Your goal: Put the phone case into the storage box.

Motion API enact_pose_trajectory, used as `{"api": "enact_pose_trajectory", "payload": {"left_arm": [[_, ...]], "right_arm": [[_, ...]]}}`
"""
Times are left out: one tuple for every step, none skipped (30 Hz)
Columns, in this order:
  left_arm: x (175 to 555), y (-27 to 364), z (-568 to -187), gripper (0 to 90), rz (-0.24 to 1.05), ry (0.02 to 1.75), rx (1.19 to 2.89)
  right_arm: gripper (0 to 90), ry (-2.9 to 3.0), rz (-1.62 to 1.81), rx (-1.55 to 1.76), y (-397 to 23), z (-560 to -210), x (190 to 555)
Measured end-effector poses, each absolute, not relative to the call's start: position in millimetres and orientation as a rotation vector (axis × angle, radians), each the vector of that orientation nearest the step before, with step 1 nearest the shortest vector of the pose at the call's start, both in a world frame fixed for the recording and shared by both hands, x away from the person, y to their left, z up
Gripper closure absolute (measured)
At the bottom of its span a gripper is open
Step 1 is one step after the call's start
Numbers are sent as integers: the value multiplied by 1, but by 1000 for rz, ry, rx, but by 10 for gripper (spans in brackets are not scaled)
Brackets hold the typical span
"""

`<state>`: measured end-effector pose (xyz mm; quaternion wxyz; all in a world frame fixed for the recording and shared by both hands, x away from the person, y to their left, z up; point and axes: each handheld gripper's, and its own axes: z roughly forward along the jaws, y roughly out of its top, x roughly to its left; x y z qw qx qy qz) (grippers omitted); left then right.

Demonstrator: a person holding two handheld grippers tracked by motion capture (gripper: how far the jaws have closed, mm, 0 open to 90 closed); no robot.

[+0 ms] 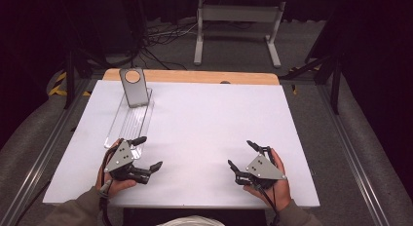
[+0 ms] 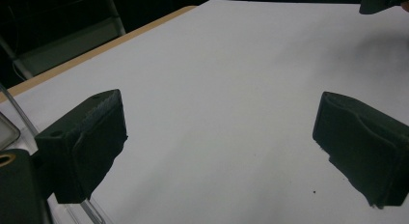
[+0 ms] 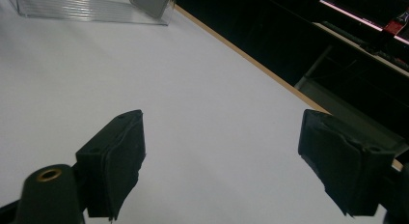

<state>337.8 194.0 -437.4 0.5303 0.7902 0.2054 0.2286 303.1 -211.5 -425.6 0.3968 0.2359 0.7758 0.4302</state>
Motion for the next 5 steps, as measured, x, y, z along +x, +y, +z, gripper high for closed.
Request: {"api": "enact_pose_trajectory", "payload": {"left_arm": [[338, 194, -437, 54, 544, 488, 1891], [337, 194, -438, 54, 544, 489, 1886], [337, 193, -438, 54, 544, 490, 1889], [337, 194, -438, 54, 549, 490, 1891], [338, 194, -438, 54, 545, 496, 1889]], "right_arm": [[171, 1966, 1089, 595, -212, -426, 303], [171, 1965, 1089, 602, -212, -426, 304], [171, 1965, 1093, 608, -212, -426, 304], [171, 1968, 1097, 609, -212, -426, 304], [171, 1966, 1101, 606, -212, -426, 305]]}}
